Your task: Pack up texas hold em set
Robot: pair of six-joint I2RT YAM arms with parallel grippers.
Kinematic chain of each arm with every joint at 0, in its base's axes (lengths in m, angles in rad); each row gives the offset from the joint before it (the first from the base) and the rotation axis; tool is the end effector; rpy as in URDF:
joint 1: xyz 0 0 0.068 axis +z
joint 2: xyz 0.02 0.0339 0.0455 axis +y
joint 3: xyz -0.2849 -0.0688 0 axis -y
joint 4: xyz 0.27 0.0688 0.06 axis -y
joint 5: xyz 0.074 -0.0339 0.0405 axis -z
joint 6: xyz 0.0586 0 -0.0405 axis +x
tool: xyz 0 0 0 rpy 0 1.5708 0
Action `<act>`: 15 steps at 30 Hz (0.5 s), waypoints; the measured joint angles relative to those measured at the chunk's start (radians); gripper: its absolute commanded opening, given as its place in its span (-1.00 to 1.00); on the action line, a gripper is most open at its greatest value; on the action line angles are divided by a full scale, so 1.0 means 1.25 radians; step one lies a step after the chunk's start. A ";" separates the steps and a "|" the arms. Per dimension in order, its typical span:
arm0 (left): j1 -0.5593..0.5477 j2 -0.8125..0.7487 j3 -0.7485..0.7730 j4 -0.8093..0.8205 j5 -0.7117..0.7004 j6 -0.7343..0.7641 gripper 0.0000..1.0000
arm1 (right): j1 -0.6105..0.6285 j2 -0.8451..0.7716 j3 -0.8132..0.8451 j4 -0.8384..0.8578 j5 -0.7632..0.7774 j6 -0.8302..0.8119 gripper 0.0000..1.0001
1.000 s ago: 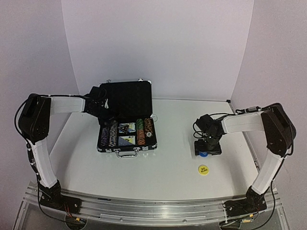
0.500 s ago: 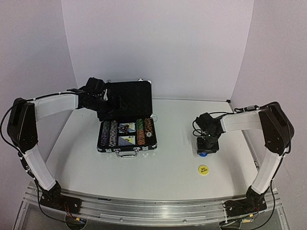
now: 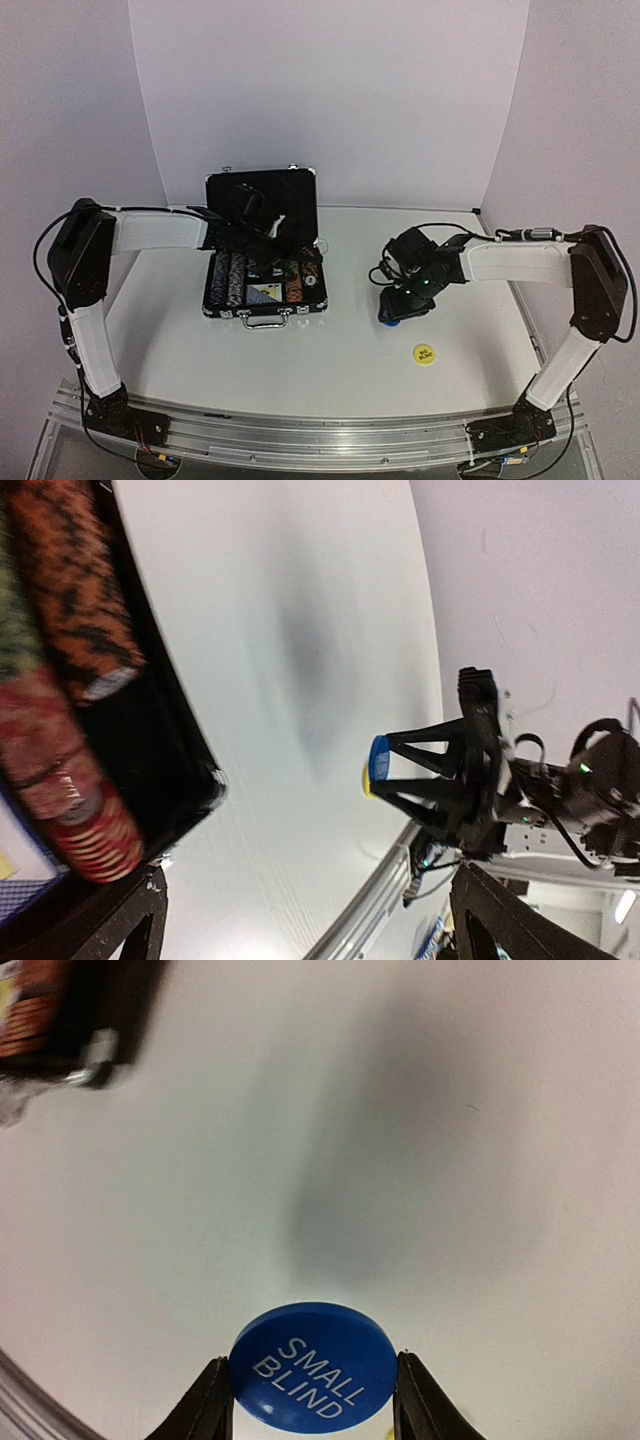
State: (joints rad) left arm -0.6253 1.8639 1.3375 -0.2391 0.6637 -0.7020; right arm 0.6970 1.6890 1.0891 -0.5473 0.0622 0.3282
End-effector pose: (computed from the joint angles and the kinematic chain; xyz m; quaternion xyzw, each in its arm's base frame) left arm 0.3458 -0.2942 0.2192 0.0942 0.8741 -0.4643 0.1072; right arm 0.2820 0.2314 0.1727 -0.1727 0.9618 0.0766 0.1980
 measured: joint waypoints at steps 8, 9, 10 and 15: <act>-0.094 0.153 0.044 0.047 0.162 -0.055 0.76 | 0.143 -0.012 0.110 0.013 -0.084 -0.096 -0.22; -0.098 0.158 0.044 0.049 0.169 -0.060 0.71 | 0.147 -0.012 0.116 0.013 -0.086 -0.104 -0.23; -0.101 0.163 0.044 0.053 0.181 -0.065 0.63 | 0.150 -0.011 0.123 0.012 -0.086 -0.112 -0.23; -0.103 0.168 0.044 0.086 0.235 -0.095 0.28 | 0.157 0.005 0.148 0.012 -0.086 -0.139 -0.24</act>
State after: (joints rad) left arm -0.7536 2.0735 1.3922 -0.1321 0.9573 -0.8206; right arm 0.8935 1.6952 1.2745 -0.5317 -0.0457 0.1547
